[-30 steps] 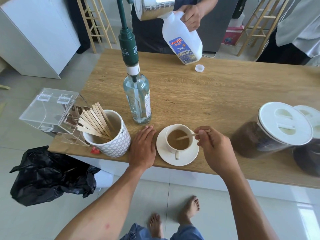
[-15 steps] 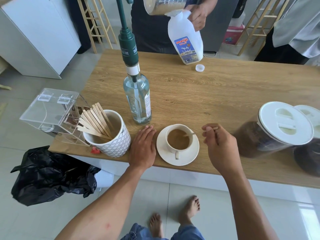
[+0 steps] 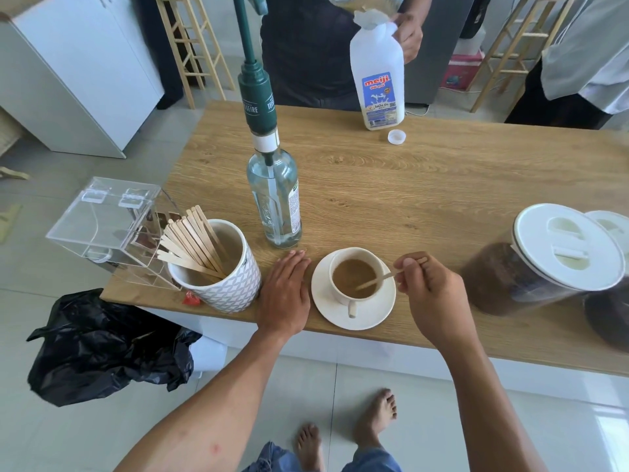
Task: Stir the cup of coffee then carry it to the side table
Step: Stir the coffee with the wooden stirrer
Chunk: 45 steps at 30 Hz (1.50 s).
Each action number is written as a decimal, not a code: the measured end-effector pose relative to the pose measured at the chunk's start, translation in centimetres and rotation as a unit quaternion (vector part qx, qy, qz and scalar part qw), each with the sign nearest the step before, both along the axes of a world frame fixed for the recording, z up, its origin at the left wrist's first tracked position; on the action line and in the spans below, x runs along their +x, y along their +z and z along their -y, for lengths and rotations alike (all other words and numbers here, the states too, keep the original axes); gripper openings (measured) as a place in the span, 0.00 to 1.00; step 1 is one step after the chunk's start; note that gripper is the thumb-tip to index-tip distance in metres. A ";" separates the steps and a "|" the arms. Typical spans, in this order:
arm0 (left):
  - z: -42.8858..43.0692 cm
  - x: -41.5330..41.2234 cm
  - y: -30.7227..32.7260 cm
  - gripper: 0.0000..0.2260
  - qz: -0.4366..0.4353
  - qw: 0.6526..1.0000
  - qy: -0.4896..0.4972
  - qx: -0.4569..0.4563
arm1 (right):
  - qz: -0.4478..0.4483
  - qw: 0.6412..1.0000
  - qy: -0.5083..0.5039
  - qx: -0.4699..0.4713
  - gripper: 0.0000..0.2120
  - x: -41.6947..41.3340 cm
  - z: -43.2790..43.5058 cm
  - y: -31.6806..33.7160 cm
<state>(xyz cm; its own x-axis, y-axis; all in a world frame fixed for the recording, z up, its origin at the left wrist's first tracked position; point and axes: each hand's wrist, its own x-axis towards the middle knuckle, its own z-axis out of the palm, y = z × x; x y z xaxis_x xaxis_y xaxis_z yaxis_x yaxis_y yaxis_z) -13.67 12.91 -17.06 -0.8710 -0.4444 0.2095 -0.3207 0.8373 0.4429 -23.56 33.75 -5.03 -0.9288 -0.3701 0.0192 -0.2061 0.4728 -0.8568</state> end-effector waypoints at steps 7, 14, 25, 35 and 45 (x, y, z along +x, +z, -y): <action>0.0 0.0 -0.2 0.21 0.004 1.000 -0.001 -0.003 | -0.005 1.000 0.016 0.003 0.10 0.1 0.2 0.0; 0.3 0.0 -0.3 0.22 0.006 1.000 -0.003 -0.001 | -0.021 1.000 -0.007 -0.002 0.09 -0.1 0.0 0.0; 0.0 0.0 -0.3 0.23 0.009 1.000 -0.004 0.005 | -0.010 1.000 -0.008 0.003 0.10 0.4 0.2 0.1; -0.1 0.0 -0.2 0.22 0.003 1.000 -0.003 0.003 | -0.001 1.000 0.002 0.012 0.11 0.4 0.5 0.7; 0.1 0.0 -0.5 0.21 -0.001 1.000 -0.006 -0.002 | -0.027 1.000 -0.010 0.008 0.11 0.4 0.4 0.5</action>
